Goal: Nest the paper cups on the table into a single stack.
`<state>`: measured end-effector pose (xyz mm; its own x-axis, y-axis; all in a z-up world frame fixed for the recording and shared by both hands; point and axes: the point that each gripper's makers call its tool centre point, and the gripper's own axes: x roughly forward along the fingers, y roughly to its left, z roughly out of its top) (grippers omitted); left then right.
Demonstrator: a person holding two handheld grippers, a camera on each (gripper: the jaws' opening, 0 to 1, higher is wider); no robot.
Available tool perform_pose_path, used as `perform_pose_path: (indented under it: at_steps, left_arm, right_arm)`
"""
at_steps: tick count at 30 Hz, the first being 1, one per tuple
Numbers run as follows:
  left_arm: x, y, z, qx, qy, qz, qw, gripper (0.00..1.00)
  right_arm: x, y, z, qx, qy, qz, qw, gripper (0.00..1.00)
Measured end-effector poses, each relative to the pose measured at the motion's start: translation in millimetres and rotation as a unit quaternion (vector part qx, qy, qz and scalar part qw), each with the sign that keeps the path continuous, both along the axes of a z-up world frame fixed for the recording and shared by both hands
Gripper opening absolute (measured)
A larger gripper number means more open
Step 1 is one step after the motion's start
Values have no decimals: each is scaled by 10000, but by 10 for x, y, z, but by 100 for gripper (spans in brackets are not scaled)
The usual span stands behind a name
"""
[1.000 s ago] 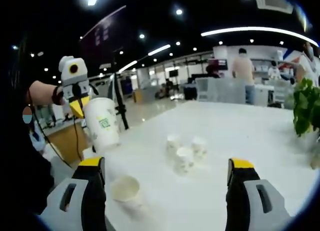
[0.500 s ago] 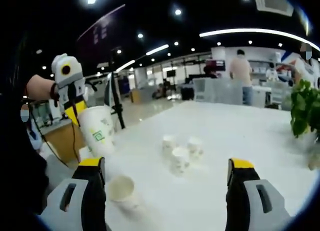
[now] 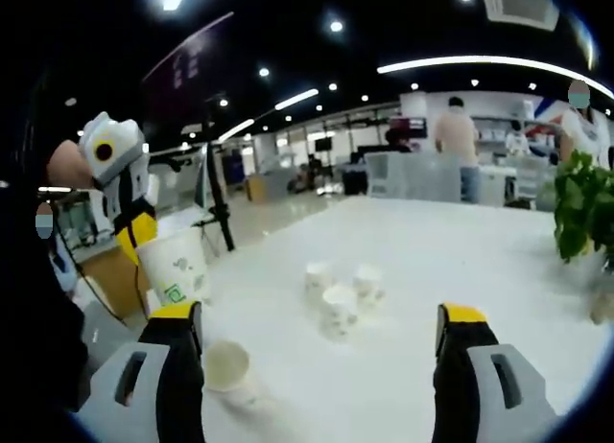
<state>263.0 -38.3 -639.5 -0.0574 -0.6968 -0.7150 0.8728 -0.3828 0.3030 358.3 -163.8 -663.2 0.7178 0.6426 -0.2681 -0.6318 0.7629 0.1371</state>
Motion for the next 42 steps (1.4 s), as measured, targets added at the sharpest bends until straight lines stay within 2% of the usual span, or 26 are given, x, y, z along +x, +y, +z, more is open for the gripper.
perform_pose_path:
  at_steps: [8, 11, 13, 16, 22, 29, 33, 42]
  left_arm:
    - [-25, -61, -68, 187, -81, -306, 9993, 0]
    - [-26, -88, -68, 182, 36, -260, 9995, 0]
    - [-30, -87, -87, 214, 17, -308, 9993, 0]
    - [-28, -78, -160, 316, 10, -340, 9989, 0]
    - [-49, -100, -224, 322, 169, -271, 9990, 0]
    - [-54, -101, -347, 425, 160, -272, 9986, 0]
    - [-68, -124, -415, 420, 291, -211, 9985, 0]
    - [-93, -155, -559, 510, 331, -221, 9979, 0]
  right_arm:
    - [3, -35, -28, 48, 32, -35, 10000, 99]
    - [2, -52, -41, 52, 36, -52, 10000, 99]
    - [2, -57, -46, 61, 45, -55, 10000, 99]
    - [3, -59, -43, 118, 56, -55, 9999, 99]
    - [14, -64, -72, 115, 83, -82, 9999, 99]
    - [17, -80, -99, 98, 131, -91, 9998, 99]
    - [13, -98, -115, 115, 154, -110, 9998, 99]
    - [-37, -106, -162, 162, 214, -101, 9996, 98]
